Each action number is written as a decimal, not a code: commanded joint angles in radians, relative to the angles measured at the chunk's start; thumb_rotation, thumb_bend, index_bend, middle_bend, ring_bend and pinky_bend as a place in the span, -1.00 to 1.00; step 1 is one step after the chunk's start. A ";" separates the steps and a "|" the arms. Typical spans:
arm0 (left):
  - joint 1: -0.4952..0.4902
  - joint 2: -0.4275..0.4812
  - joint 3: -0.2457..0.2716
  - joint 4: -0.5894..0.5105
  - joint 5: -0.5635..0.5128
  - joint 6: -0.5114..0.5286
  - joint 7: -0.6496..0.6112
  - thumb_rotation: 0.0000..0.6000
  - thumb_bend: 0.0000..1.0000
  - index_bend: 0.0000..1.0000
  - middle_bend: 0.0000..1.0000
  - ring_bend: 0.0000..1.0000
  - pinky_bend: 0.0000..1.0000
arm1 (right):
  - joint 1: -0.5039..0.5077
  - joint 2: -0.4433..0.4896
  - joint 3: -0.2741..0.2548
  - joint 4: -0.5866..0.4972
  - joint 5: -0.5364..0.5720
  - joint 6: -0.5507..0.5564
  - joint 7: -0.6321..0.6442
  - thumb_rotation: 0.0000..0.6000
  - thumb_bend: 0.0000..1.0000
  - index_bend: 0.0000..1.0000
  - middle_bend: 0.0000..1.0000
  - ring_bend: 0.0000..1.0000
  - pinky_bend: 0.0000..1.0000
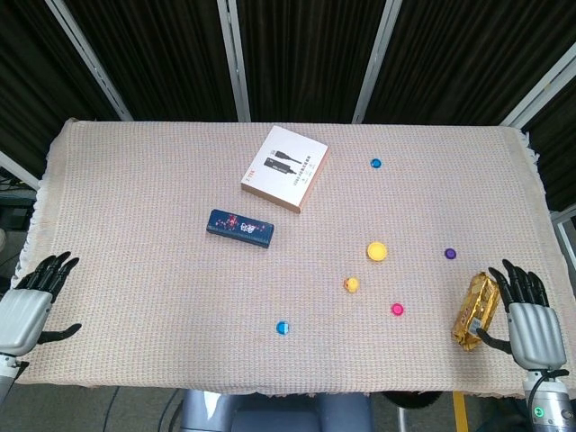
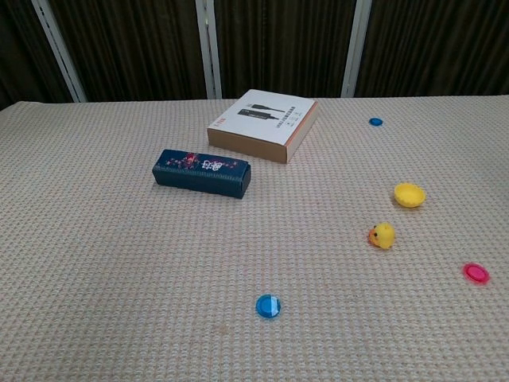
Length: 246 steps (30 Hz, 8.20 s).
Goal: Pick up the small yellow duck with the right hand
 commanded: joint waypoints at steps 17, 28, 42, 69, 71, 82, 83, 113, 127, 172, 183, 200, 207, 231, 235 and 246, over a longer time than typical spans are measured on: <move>0.004 -0.007 0.001 0.015 0.013 0.008 -0.024 1.00 -1.00 -1.00 -1.00 -1.00 -0.56 | 0.108 -0.079 0.055 -0.100 -0.008 -0.064 -0.250 1.00 -1.00 -0.72 -1.00 -1.00 -1.00; 0.003 -0.006 0.002 0.018 0.016 0.005 -0.035 1.00 -1.00 -1.00 -1.00 -1.00 -0.56 | 0.222 -0.240 0.096 -0.080 0.125 -0.178 -0.450 1.00 -1.00 -0.69 -1.00 -1.00 -1.00; 0.001 -0.007 0.002 0.014 0.017 0.002 -0.036 1.00 -1.00 -1.00 -1.00 -1.00 -0.56 | 0.309 -0.465 0.116 0.064 0.273 -0.231 -0.519 1.00 -1.00 -0.62 -1.00 -1.00 -1.00; -0.002 -0.003 0.004 0.007 0.019 -0.005 -0.044 1.00 -1.00 -1.00 -1.00 -1.00 -0.56 | 0.386 -0.667 0.125 0.294 0.294 -0.250 -0.464 1.00 -1.00 -0.35 -1.00 -1.00 -1.00; -0.002 -0.003 0.005 0.007 0.019 -0.006 -0.045 1.00 -1.00 -1.00 -1.00 -1.00 -0.56 | 0.390 -0.671 0.126 0.306 0.297 -0.255 -0.461 1.00 -0.99 -0.32 -1.00 -1.00 -1.00; 0.000 -0.001 0.006 0.007 0.027 0.001 -0.049 1.00 -1.00 -1.00 -1.00 -1.00 -0.56 | 0.409 -0.687 0.133 0.363 0.311 -0.276 -0.438 1.00 -0.90 -0.19 -1.00 -1.00 -1.00; 0.000 -0.001 0.006 0.007 0.028 0.002 -0.050 1.00 -1.00 -1.00 -1.00 -1.00 -0.56 | 0.409 -0.687 0.134 0.366 0.312 -0.277 -0.436 1.00 -0.89 -0.18 -1.00 -1.00 -1.00; -0.003 0.002 0.007 0.003 0.027 -0.005 -0.056 1.00 -1.00 -1.00 -1.00 -1.00 -0.56 | 0.422 -0.700 0.126 0.403 0.311 -0.279 -0.394 1.00 -0.80 0.07 -1.00 -1.00 -1.00; -0.002 0.002 0.007 0.002 0.030 0.000 -0.055 1.00 -1.00 -1.00 -1.00 -1.00 -0.56 | 0.431 -0.671 0.146 0.370 0.309 -0.265 -0.403 1.00 -0.80 0.08 -1.00 -1.00 -1.00; -0.003 0.001 0.006 0.005 0.026 -0.003 -0.060 1.00 -1.00 -1.00 -1.00 -1.00 -0.56 | 0.432 -0.654 0.101 0.332 0.331 -0.297 -0.384 1.00 -0.58 -0.06 -1.00 -1.00 -1.00; -0.003 0.002 0.006 0.004 0.024 -0.004 -0.060 1.00 -1.00 -1.00 -1.00 -1.00 -0.56 | 0.433 -0.665 0.101 0.344 0.334 -0.290 -0.390 1.00 -0.58 0.03 -1.00 -1.00 -1.00; -0.002 0.001 0.006 0.005 0.027 -0.002 -0.057 1.00 -1.00 -1.00 -1.00 -1.00 -0.56 | 0.468 -0.581 0.177 0.283 0.344 -0.278 -0.417 1.00 -0.59 0.03 -1.00 -1.00 -1.00; -0.002 0.001 0.008 0.008 0.035 0.000 -0.060 1.00 -1.00 -1.00 -1.00 -1.00 -0.56 | 0.501 -0.569 0.203 0.298 0.359 -0.298 -0.427 1.00 -0.58 0.03 -1.00 -1.00 -1.00; -0.010 0.005 0.013 -0.001 0.031 -0.021 -0.068 1.00 -1.00 -1.00 -1.00 -1.00 -0.56 | 0.553 -0.592 0.212 0.479 0.401 -0.384 -0.316 1.00 -0.58 0.03 -1.00 -1.00 -1.00; -0.010 0.006 0.014 -0.003 0.030 -0.021 -0.068 1.00 -1.00 -1.00 -1.00 -1.00 -0.56 | 0.557 -0.597 0.211 0.501 0.404 -0.392 -0.303 1.00 -0.58 0.03 -1.00 -1.00 -1.00; -0.011 0.008 0.014 -0.005 0.027 -0.026 -0.070 1.00 -1.00 -1.00 -1.00 -1.00 -0.56 | 0.558 -0.604 0.201 0.540 0.401 -0.402 -0.274 1.00 -0.59 0.03 -1.00 -1.00 -1.00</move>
